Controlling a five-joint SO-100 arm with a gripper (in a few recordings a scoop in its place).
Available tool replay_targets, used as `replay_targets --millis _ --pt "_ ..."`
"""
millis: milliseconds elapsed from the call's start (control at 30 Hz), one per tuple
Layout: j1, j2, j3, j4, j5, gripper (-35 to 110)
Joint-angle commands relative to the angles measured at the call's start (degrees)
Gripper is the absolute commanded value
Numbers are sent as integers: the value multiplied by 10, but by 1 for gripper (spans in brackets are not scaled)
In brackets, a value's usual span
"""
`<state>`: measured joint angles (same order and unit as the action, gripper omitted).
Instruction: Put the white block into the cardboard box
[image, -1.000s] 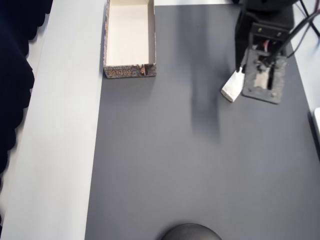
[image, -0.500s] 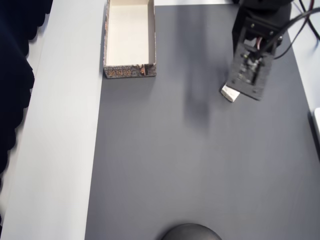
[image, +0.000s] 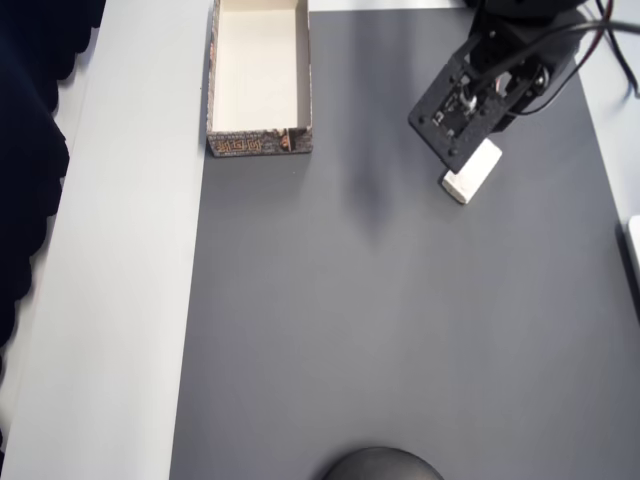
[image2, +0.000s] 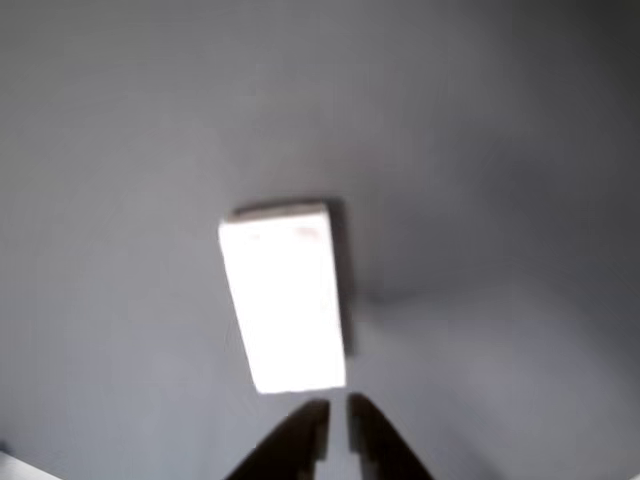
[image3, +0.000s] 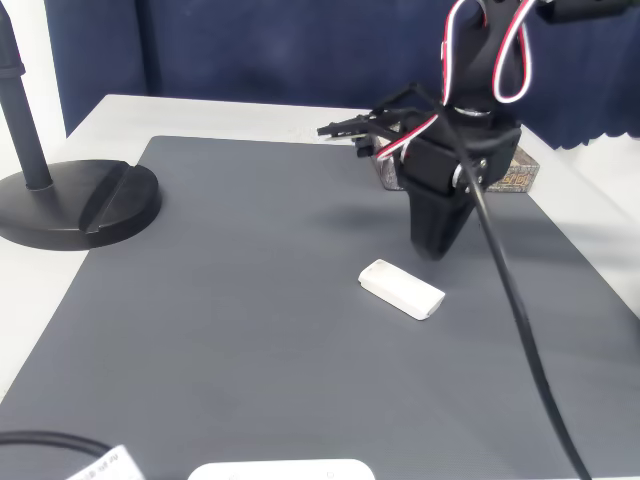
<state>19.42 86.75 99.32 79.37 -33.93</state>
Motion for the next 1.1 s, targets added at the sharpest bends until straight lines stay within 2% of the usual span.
replay_targets --millis 0,333,500,867,1067 --pt "8 2 -41 -15 -8 -2" --pt "16 2 -32 -26 -13 -1" --pt "23 3 -32 -27 -15 15" --pt "34 0 -37 -31 46 27" --pt "43 -5 -36 -32 70 28"
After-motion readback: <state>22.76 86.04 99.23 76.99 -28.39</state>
